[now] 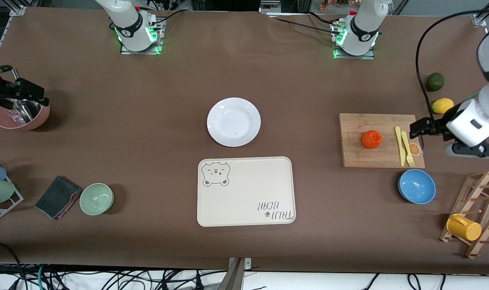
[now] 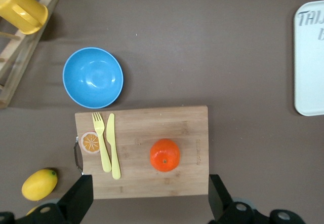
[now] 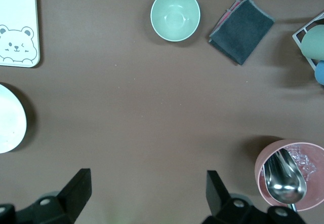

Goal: Place orange and plate with both arms
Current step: 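Move the left gripper over the orange on the cutting board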

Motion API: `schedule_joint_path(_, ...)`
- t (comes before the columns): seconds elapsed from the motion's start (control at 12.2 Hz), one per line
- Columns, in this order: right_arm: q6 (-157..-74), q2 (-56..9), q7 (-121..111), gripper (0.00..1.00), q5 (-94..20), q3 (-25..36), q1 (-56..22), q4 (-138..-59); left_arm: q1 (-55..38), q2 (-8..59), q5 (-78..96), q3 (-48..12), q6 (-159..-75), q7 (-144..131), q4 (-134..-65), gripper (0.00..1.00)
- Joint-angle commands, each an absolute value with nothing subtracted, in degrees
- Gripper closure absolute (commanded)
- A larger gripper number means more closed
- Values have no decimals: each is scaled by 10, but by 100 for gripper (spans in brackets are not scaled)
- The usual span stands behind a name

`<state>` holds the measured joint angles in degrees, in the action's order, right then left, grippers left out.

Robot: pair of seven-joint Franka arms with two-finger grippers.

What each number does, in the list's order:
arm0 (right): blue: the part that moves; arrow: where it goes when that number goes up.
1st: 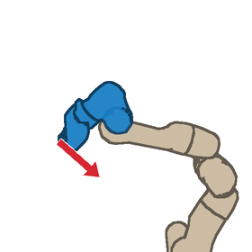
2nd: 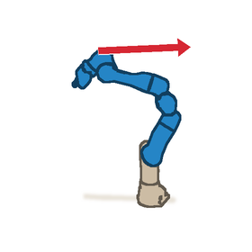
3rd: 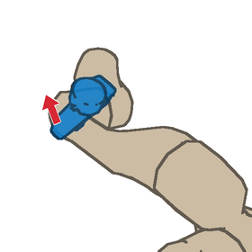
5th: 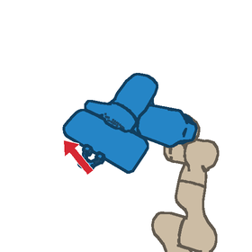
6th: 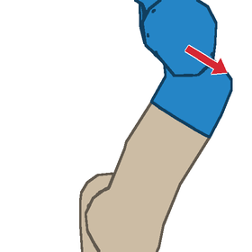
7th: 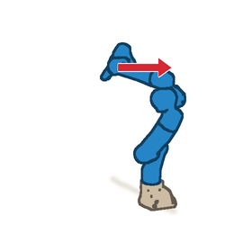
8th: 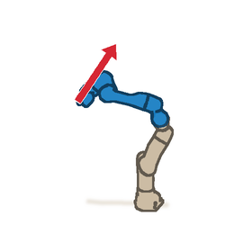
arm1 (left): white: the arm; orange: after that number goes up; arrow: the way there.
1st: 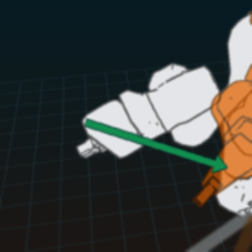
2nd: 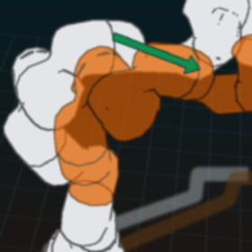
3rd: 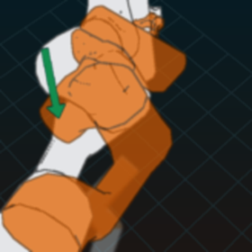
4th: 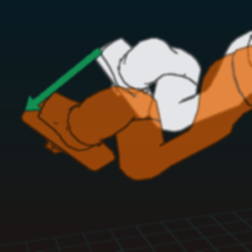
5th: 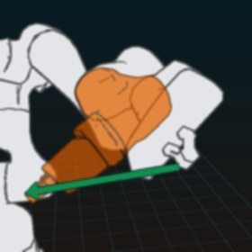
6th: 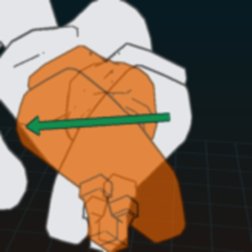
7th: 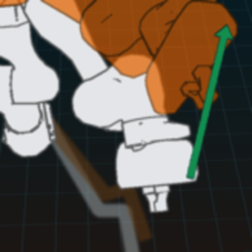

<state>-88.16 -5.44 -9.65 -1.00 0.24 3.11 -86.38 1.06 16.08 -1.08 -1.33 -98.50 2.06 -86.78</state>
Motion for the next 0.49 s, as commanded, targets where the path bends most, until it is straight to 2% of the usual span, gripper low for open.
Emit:
schedule_joint_path(0.0,-878,-41,-103,0,-10,0,34,-875,23,224,-11,-15,-1010,18,-852,0)
schedule_joint_path(0.25,-874,-40,-108,0,-10,7,35,-874,25,260,-14,-16,-1024,22,-866,0)
schedule_joint_path(0.41,-873,-39,-124,0,-11,18,34,-873,19,254,-14,-18,-1073,20,-924,0)
